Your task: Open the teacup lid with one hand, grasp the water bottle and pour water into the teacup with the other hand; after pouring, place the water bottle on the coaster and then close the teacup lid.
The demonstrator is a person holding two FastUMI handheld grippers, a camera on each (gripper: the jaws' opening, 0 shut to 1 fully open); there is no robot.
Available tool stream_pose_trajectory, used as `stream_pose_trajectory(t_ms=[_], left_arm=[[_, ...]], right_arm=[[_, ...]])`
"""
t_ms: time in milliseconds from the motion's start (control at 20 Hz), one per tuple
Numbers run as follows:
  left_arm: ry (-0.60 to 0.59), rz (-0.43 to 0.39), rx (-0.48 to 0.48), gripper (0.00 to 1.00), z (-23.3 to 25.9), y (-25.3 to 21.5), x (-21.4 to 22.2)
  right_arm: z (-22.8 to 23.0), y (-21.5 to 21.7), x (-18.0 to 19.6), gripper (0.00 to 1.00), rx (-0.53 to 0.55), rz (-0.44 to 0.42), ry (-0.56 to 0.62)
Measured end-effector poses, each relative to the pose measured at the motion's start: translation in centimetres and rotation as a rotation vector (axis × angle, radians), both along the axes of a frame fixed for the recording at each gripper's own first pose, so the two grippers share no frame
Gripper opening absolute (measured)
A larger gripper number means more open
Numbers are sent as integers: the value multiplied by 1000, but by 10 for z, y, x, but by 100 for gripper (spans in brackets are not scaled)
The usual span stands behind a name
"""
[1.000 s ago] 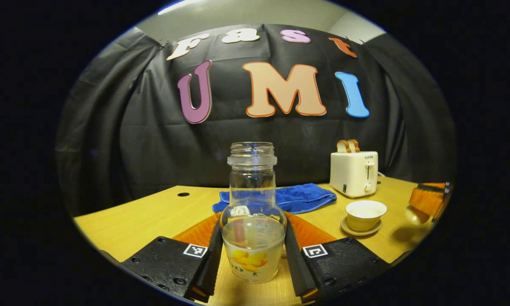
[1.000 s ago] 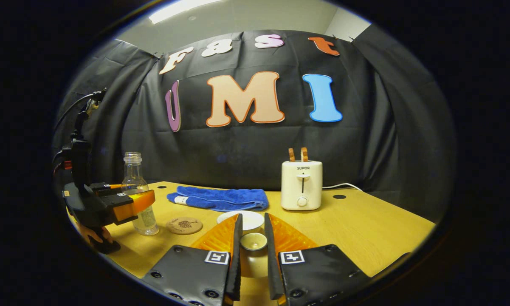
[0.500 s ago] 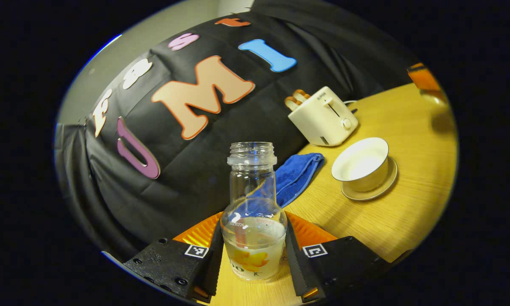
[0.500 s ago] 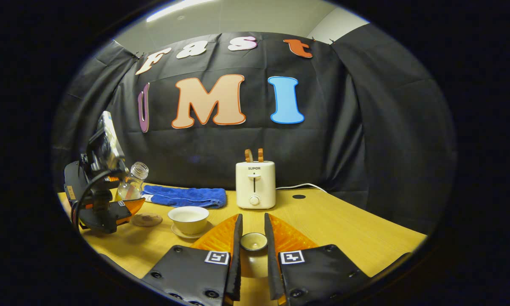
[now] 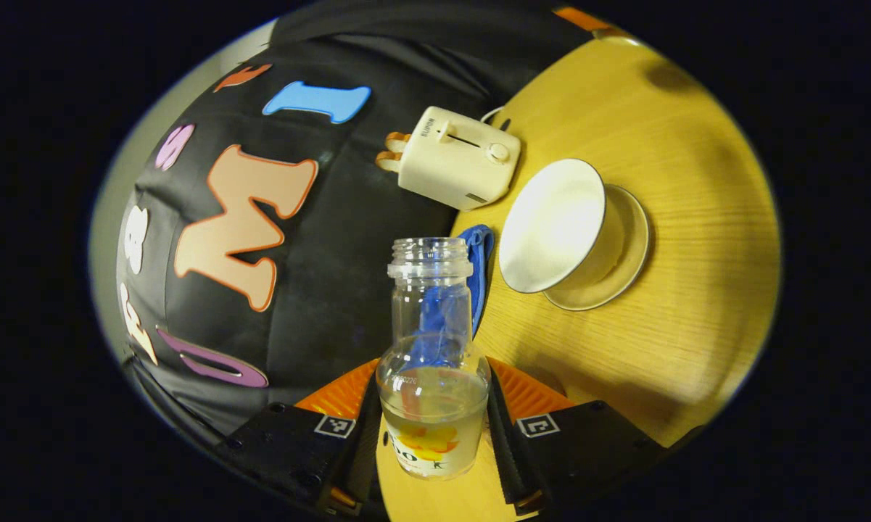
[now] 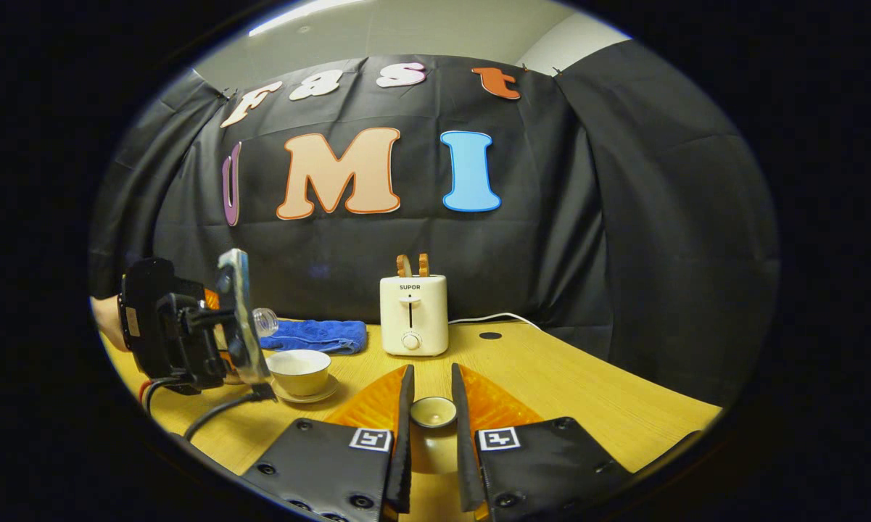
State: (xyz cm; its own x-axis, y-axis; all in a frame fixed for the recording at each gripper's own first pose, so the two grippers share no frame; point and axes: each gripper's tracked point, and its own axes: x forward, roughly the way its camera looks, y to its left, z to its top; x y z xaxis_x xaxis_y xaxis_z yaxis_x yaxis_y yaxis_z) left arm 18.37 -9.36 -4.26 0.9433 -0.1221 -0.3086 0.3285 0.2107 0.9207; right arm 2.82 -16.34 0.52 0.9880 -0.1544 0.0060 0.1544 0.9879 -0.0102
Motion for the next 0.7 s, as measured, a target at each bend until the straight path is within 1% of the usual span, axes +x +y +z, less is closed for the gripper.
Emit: stream_pose_trajectory(t_ms=[100, 350, 450, 650, 700], left_arm=[[-12, -17, 108, 65, 6, 0, 4], [-23, -37, 303, 66, 17, 2, 2], [-20, -51, 355, 65, 19, 0, 3], [-7, -53, 440, 64, 19, 0, 3], [-9, -55, 454, 67, 20, 2, 3]], right_arm=[[0, 0, 0, 29, 0, 0, 0], [0, -1, 0, 29, 0, -3, 0], [0, -1, 0, 29, 0, -2, 0], [0, -1, 0, 29, 1, -2, -1], [0, -2, 0, 29, 1, -2, 0]])
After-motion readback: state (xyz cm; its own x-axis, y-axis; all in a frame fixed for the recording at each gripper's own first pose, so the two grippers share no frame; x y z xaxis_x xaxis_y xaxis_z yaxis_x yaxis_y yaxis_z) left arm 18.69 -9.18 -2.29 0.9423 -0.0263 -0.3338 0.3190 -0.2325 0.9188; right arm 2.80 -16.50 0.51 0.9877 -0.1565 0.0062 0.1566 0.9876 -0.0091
